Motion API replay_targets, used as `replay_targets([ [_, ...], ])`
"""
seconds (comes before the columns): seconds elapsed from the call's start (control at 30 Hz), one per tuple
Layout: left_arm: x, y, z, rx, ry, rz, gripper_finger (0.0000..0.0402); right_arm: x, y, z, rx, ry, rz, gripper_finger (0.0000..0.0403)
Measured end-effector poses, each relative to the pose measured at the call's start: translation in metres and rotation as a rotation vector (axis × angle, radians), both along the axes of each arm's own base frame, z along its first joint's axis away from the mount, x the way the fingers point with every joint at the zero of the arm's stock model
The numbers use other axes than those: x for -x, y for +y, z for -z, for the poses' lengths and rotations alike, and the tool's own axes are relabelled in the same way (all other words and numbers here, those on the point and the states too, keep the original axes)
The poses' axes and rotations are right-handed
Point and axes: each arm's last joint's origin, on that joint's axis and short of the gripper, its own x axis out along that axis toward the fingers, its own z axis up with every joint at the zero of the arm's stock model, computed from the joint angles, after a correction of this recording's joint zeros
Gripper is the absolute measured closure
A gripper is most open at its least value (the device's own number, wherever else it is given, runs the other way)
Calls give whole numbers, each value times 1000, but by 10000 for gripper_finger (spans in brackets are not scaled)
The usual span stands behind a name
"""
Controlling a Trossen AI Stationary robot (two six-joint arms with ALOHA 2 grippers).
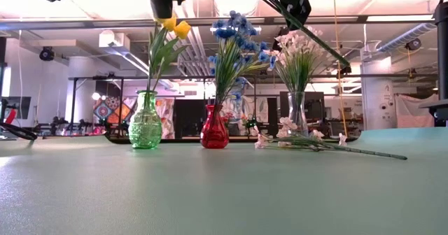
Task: Sort flowers into vase by color
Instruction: Put the blue flower into the red vase
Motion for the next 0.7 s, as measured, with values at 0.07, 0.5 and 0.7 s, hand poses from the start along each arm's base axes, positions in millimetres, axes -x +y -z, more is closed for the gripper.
replay_targets([
  [0.07,-2,3,0,16,-3,-9,142,0,0,0,1,0,1,376],
  [0.5,-4,9,2,14,13,-26,155,0,0,0,4,1,0,376],
  [0.7,-4,9,2,1,19,-27,216,0,0,0,3,1,1,374],
])
